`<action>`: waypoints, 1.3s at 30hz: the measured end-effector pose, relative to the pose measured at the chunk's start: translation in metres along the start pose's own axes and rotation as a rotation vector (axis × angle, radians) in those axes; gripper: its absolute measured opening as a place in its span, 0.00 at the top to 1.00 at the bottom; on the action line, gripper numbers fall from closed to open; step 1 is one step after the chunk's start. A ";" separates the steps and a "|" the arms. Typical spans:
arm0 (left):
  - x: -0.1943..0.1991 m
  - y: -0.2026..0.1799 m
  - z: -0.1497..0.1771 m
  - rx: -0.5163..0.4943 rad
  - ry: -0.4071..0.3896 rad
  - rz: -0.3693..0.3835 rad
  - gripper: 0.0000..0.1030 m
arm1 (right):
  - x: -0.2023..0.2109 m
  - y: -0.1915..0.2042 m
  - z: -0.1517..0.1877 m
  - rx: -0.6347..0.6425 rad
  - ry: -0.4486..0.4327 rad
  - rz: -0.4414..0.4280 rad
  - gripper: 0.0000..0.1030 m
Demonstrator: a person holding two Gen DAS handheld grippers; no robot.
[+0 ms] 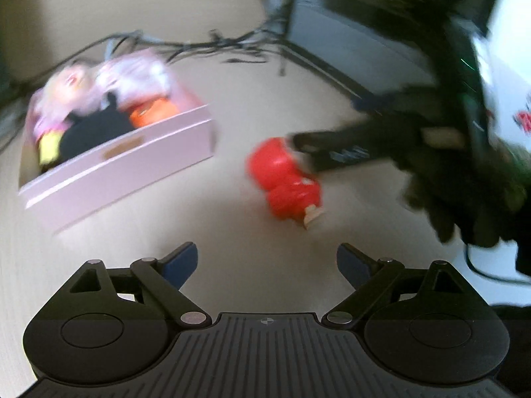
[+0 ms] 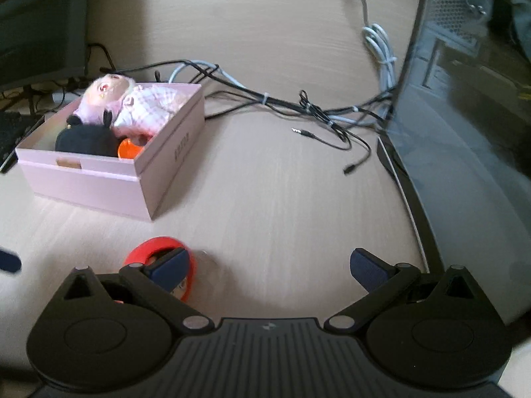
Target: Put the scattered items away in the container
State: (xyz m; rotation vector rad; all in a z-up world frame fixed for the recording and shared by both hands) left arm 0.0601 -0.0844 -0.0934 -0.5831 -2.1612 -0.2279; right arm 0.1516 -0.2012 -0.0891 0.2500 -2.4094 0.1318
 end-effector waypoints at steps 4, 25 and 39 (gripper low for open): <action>0.003 0.002 0.005 -0.005 0.004 -0.041 0.07 | 0.022 -0.004 -0.002 -0.060 -0.036 -0.074 0.00; 0.022 0.055 0.050 0.217 0.084 -0.248 0.05 | -0.019 0.059 0.025 -0.131 0.107 -0.279 0.51; 0.028 0.072 0.056 0.240 0.052 -0.237 0.04 | 0.032 0.088 0.022 -0.064 0.105 -0.298 0.51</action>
Point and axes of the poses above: each gripper's, at about its wrist camera, not at the fingertips, and x roughly against the way its jaws point, y to its left, z to its underside, the point moved 10 cm from there along -x, roughly the way its jaws point, and after that the axes turned 5 degrees about -x, right-handed, at the moved point
